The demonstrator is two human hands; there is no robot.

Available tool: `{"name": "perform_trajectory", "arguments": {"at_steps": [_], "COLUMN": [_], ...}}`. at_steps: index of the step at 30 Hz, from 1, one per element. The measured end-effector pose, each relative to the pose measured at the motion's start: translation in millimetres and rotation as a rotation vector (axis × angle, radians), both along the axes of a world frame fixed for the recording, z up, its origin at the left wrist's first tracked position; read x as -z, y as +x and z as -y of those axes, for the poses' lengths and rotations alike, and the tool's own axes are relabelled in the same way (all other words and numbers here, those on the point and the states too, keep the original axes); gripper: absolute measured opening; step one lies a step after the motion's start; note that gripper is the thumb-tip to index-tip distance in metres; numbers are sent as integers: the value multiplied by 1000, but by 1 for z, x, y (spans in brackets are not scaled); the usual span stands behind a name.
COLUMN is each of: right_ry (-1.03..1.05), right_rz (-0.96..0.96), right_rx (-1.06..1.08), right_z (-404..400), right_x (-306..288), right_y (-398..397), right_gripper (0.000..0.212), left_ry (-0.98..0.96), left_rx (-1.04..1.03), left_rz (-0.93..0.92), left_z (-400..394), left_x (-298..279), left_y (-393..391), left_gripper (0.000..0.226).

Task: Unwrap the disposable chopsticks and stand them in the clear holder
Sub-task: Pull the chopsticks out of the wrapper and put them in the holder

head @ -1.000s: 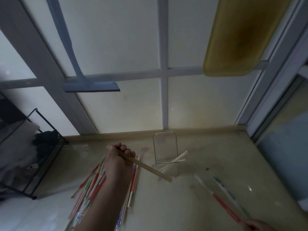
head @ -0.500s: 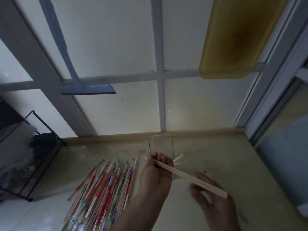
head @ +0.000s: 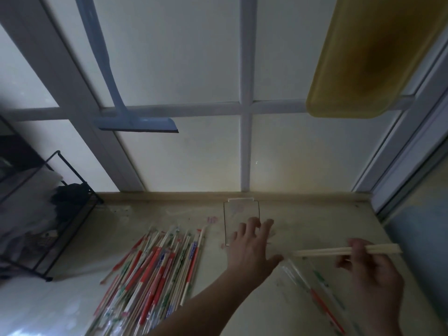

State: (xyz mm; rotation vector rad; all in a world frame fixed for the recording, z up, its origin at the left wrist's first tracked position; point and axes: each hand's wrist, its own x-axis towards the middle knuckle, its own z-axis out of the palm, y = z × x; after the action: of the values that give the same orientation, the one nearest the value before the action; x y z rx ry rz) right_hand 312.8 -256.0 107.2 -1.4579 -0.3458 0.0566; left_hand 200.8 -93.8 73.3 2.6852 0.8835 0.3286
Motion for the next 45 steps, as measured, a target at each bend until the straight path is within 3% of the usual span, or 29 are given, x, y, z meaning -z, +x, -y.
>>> {"name": "perform_trajectory", "arguments": {"at_steps": [1, 5, 8, 11, 16, 20, 22, 23, 26, 31, 35, 41, 45], "right_ry": [-43, -124, -66, -72, -330, -638, -712, -742, -776, -774, -793, -800, -786], "right_rz": [21, 114, 197, 294, 506, 491, 474, 472, 497, 616, 715, 713, 693], "right_rx": [-9, -75, -119, -219, -423, -602, -639, -643, -605, -507, -455, -522, -506], "right_z": [-6, -25, -39, -54, -96, -121, -124, -124, -124, -127, -127, -118, -118], "right_x": [2, 0, -7, -12, -6, 17, 27, 32, 39, 40, 47, 54, 54], "right_y": [1, -3, -4, -8, -17, -22, -26, -29, -35, -45, -49, -55, -57], "right_gripper": [10, 23, 23, 7, 9, 14, 27, 24, 3, 7, 17, 31, 28], "left_ry": [13, 13, 77, -43, -137, -205, -248, -268, -298, -346, -337, -320, -329], "left_rx": [22, 82, 96, 25, 9, 27, 31, 26, 37, 58, 74, 65, 72], "left_rz": [0, 125, 158, 153, 164, 159, 176, 178, 171, 257, 224, 190, 216], "left_z": [-2, -15, -30, -42, -59, -64, -67, -69, -74, -76, -78, -76, -75], "left_x": [2, 8, 9, -7, -20, -18, -12, -9, -1, 9, 7, 13, 15], "left_y": [5, 8, 2, -10, -24, -27, -31, -33, -41, -49, -52, -56, -58], "left_gripper": [69, 21, 7, 15, 18, 16, 14, 13, 5, 22, 6, 16, 11]}}
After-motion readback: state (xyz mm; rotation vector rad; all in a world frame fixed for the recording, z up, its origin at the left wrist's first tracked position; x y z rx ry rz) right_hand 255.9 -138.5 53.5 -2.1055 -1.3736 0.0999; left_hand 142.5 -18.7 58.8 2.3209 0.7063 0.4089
